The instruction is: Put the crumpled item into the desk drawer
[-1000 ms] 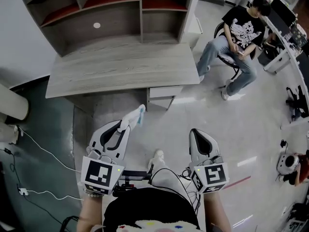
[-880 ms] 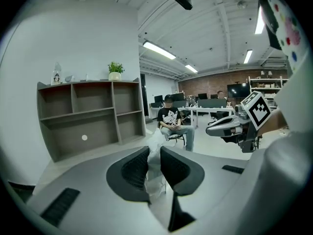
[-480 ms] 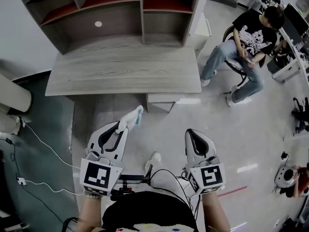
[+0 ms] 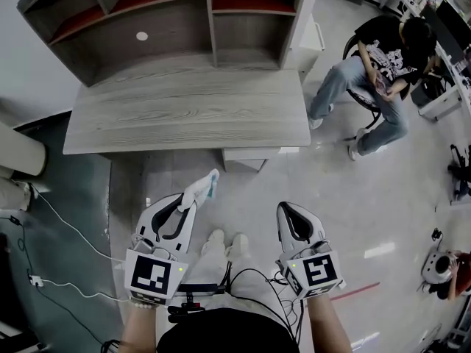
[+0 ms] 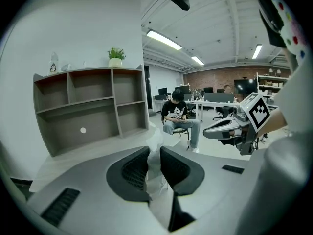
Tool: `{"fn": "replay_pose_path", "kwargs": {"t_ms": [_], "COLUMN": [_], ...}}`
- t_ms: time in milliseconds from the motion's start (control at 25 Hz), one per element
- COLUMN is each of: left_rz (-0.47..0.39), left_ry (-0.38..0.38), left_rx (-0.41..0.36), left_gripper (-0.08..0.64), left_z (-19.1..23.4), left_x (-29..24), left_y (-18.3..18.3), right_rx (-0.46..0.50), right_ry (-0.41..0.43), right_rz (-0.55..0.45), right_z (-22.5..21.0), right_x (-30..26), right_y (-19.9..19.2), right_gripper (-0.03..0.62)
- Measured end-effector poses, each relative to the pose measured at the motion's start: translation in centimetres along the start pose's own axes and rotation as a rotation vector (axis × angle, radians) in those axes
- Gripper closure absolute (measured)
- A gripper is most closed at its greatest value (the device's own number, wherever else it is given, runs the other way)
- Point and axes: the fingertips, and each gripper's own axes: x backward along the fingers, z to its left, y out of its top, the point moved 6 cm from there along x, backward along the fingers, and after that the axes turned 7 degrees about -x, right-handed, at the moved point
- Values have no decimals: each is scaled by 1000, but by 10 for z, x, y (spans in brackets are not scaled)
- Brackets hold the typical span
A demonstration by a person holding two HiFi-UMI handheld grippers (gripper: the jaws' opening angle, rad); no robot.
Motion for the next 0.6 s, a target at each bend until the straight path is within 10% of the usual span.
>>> {"fn": "replay_pose_path", "kwargs": {"t_ms": [600], "left_rz": [51], "left_ry": [-79], "left_rx": [-24], "left_gripper": [495], "left_z": [19], "left_x": [-81], "left_y": [-62], "right_rx": [-128], "right_ry": [49], "right_rz": [58], "right_z": [-36], "right_x": [-87], "right_y": [-74], "right_gripper": [583]}}
